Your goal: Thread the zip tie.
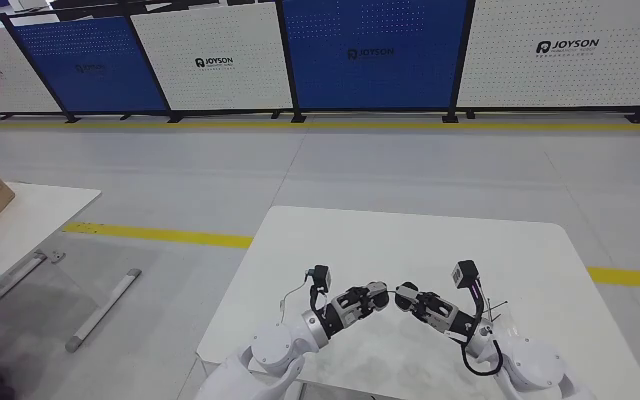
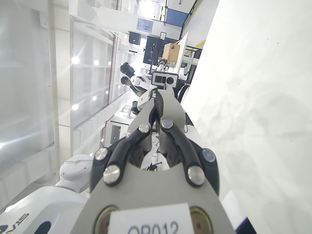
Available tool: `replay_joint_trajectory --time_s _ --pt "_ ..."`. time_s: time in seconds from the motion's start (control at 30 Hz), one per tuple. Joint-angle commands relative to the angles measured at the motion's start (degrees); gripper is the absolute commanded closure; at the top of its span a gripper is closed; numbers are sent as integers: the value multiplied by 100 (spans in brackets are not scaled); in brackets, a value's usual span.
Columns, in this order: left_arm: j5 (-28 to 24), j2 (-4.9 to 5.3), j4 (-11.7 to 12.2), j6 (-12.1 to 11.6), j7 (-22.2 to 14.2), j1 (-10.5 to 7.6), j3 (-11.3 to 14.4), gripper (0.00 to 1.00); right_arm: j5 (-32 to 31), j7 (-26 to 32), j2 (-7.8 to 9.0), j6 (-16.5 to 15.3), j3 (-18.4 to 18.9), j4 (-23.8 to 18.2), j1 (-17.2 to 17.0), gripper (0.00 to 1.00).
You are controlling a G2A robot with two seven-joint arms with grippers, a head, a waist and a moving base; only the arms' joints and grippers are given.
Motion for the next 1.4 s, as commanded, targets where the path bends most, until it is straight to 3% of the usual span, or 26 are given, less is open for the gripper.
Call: replay_joint_trajectory --time_s 0.0,0.2,0.27,0.33,0.53,0.63,1.1,1.13,1.17,1.37 --pt "-8 1 1 -9 1 2 -1 100 0 0 0 0 0 0 0 100" --pt "-23 5 4 -22 -8 8 3 99 0 0 0 0 0 0 0 100" --pt "-29 7 -2 -19 -14 12 6 78 0 0 0 0 0 0 0 100" --pt "-27 9 -7 -22 -18 16 6 73 0 0 0 0 0 0 0 100" --pt "-2 18 -13 -25 -44 26 4 82 0 0 0 0 0 0 0 100" --pt "19 22 -15 -27 -44 29 4 99 0 0 0 0 0 0 0 100" --pt "83 27 -8 -70 -9 15 44 100 4 -54 -8 6 -5 -39 -37 99" --pt "92 28 -14 -63 -1 17 48 100 -17 -60 -10 17 1 -53 -47 42" --pt "101 29 -23 -46 9 18 51 100 -24 -97 -11 12 23 -65 -61 0" --pt "146 38 -121 194 142 25 26 100 156 -44 22 -198 320 -124 -294 0"
